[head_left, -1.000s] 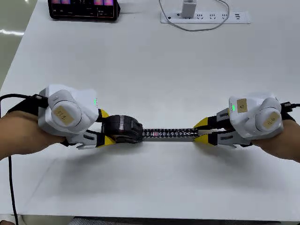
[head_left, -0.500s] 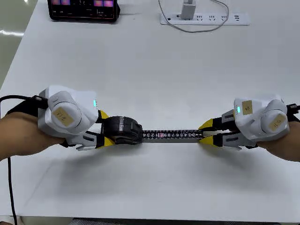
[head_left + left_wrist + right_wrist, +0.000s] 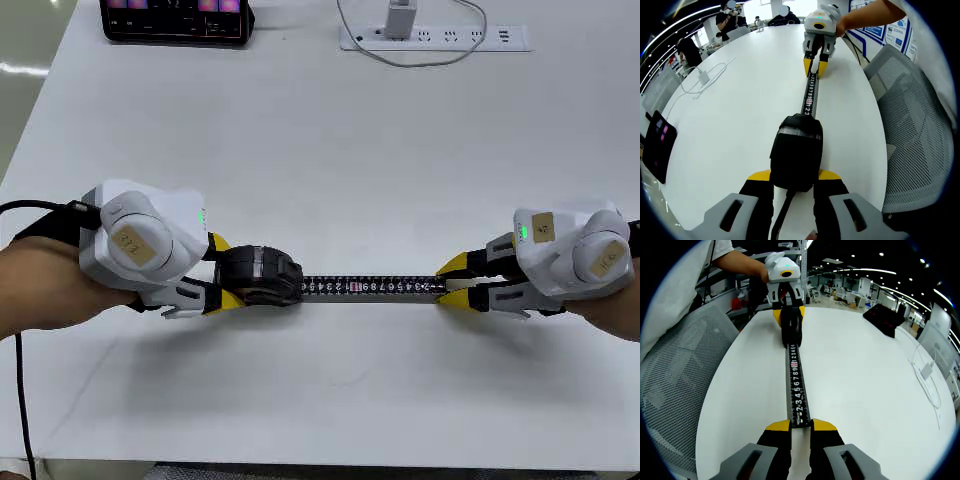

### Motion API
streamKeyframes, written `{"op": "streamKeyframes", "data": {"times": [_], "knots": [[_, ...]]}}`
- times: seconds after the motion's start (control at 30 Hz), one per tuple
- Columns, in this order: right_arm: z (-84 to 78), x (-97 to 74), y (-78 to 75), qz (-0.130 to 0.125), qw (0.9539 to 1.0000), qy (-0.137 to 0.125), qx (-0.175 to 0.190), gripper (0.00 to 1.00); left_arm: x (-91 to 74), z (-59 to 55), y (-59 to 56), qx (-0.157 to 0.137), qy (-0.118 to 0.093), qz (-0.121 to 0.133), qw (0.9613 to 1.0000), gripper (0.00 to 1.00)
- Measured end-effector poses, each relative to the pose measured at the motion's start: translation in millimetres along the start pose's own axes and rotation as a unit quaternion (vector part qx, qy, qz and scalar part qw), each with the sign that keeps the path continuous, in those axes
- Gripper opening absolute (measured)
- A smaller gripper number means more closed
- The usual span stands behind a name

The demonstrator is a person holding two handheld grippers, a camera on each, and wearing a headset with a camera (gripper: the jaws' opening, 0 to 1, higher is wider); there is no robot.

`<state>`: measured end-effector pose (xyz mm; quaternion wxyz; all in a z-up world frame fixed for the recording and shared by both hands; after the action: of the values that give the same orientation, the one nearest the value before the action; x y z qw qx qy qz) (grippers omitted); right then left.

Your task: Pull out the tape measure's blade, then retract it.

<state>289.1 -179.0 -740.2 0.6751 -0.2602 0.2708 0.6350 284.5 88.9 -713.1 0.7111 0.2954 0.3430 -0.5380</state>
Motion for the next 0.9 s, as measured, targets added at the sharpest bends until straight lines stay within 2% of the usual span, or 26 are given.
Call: {"op": "streamKeyframes", "data": {"times": [0.9], "knots": [[-21.2, -24.6, -1.2, -0.008, 0.9997, 0.025, 0.004, 0.09, -0.3, 0.9, -0.3, 0.003, 0.000, 0.001, 1.0000, 0.25]]}}
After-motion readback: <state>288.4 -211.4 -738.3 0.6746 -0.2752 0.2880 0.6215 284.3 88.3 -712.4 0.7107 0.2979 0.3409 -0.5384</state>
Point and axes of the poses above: the centre of the closed fingertips' face, and the gripper's own axes: x roughly forward along the fingers, y roughly to its left, z roughly out of its top, the point moved 5 cm from there along -x, roughly backward along the fingers, and after that the axes turned 4 degrees about -y, right-handed, at the moved point
